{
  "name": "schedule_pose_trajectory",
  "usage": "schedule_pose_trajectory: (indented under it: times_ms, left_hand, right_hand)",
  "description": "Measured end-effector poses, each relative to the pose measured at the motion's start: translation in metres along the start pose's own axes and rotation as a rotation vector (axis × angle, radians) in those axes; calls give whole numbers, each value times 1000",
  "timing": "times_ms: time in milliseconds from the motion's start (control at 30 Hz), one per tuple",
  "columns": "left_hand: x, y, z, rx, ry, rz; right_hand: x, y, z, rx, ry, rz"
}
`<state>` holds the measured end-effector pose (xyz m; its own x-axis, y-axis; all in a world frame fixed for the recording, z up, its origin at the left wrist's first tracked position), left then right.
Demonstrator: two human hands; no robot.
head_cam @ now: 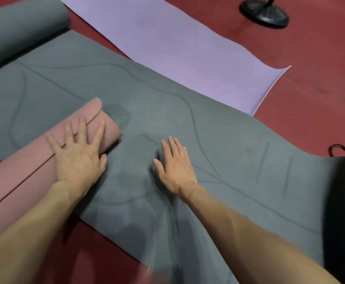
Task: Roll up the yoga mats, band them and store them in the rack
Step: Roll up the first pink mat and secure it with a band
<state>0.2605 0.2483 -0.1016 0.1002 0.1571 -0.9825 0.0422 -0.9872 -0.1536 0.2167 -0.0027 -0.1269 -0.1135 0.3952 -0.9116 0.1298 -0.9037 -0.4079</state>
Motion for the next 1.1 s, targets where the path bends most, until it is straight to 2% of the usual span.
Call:
schedule_pose_trajectory:
  times_ms: [133, 233, 300, 400, 500, 667, 767, 900, 1100]
  left_hand:
    - [2, -15, 4, 48, 81, 45]
    - [0, -30, 6, 39, -7, 12]
    - [1, -36, 10, -39, -87, -50]
    - [-1, -45, 7, -131, -122, -19]
    - [-3, -54, 7, -67, -52, 47]
    - [-15, -11, 36, 99, 34, 111]
    - [-36, 44, 54, 236, 12, 151]
    - [-73, 130, 87, 453, -6, 259]
    - [-97, 260, 148, 724, -62, 379]
  right_hand:
    - [9, -67, -36, -208, -8, -44]
    - [17, -118, -63, -332, -12, -70]
    - [23, -141, -74, -418, -6, -28]
    - [30, -157, -78, -436, -24, 11]
    - [31, -154, -72, -419, 8, -1]
    - [11, -117, -38, -391, 160, 7]
    - [-13, -74, 2, -347, 312, -5]
    - [-53, -2, 73, -199, 536, 48]
    - [-92, 106, 186, 48, 546, 210]
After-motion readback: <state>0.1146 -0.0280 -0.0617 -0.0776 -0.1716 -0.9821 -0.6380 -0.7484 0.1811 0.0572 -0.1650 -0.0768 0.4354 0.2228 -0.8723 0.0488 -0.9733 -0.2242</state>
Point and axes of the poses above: each hand's wrist, its own z-axis away from the middle knuckle, its own x-axis out of the palm, y = z × x, the point moved 2 cm from there along -z, towards the middle knuckle, and after that the axes turned 7 degrees about -x, right-handed, at the moved point
